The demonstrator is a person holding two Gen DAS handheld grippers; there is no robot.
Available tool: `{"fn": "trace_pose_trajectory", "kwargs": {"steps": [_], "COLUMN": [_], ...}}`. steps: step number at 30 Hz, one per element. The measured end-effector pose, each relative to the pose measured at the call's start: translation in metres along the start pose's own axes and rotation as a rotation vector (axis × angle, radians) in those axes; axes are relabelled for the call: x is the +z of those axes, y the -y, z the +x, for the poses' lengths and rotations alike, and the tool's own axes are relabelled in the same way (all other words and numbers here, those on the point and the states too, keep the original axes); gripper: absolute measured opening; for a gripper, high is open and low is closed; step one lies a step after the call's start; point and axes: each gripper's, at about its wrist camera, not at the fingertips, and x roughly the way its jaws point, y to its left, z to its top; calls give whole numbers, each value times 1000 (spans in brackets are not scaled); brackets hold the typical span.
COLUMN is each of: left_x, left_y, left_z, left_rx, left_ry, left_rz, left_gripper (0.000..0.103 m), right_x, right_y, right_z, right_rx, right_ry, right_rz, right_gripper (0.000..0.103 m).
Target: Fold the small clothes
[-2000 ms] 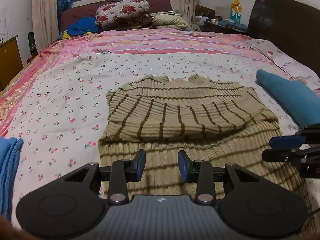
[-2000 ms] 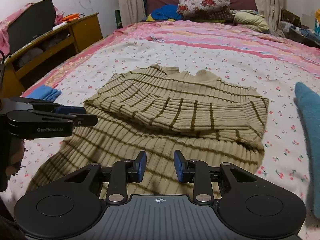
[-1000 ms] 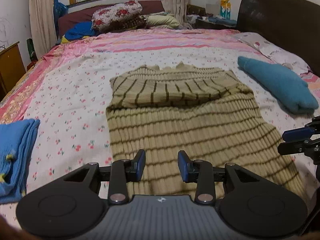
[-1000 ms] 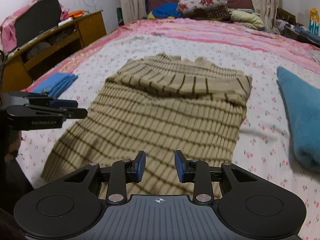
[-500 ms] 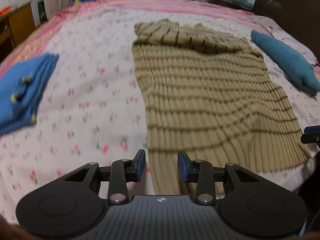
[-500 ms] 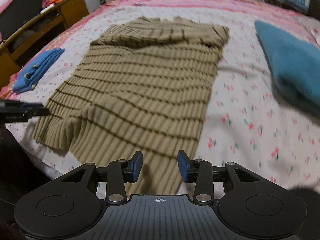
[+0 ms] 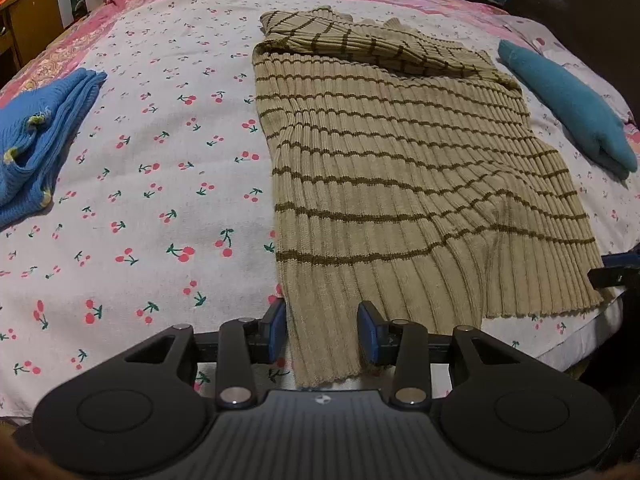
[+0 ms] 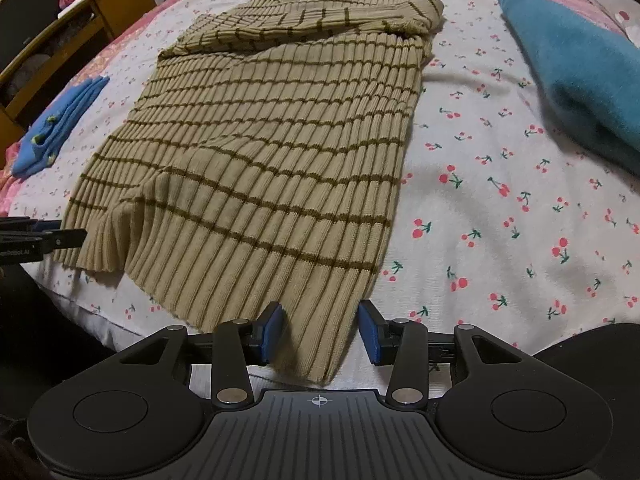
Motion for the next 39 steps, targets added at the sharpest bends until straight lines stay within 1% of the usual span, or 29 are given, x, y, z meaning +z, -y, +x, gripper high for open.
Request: {"fn": "trace_pose_trajectory", "kwargs": {"steps": [1,4,5,6,7,8,9,10,12,14,17,21,26,29,34,39], "left_x": [-1,-2,-2,-2,-1,0,1,1,2,4,13,35,65,84,123,169], "left_y": [0,-4,-5,-6,-6,-6,-5,-4,-3,-5,-13,-17,-19,-20,-26,-31], "left_z": [-1,-5,-5,-4,-4,-3,-1,-1,-2,-7,-18,-31,-38,-38,-35,-23], "left_rx": [3,11,11,10,4,-6,-14,-22,-41,-76,-144,-212,-269,-285,-289,-270], "left_ry": [1,5,7,8,6,1,-3,-7,-2,14,53,131,219,254,309,359], "left_rz": [-2,-22,-29,-39,-45,-53,-57,-56,-61,-82,-150,-210,-246,-265,-285,-281], "left_gripper": [44,43,40,38,33,27,24,18,16,15,15,14,14,14,14,14], "right_x": [0,-1,-1,-1,-1,0,0,1,1,2,5,19,41,58,94,134], "right_y": [0,1,1,1,1,1,0,0,1,5,14,26,39,49,65,85], "right_z": [0,0,0,0,1,1,2,2,2,-3,-17,-35,-51,-55,-52,-40], "right_rx": [9,30,38,48,57,64,74,82,105,139,205,257,302,330,356,367], "right_ry": [-1,0,1,1,1,1,2,4,14,42,107,204,308,349,417,479], "right_rz": [6,26,33,41,45,48,54,61,85,122,187,258,322,357,404,461], "right_gripper": [43,37,32,27,24,19,16,15,10,9,9,9,9,9,9,8]}}
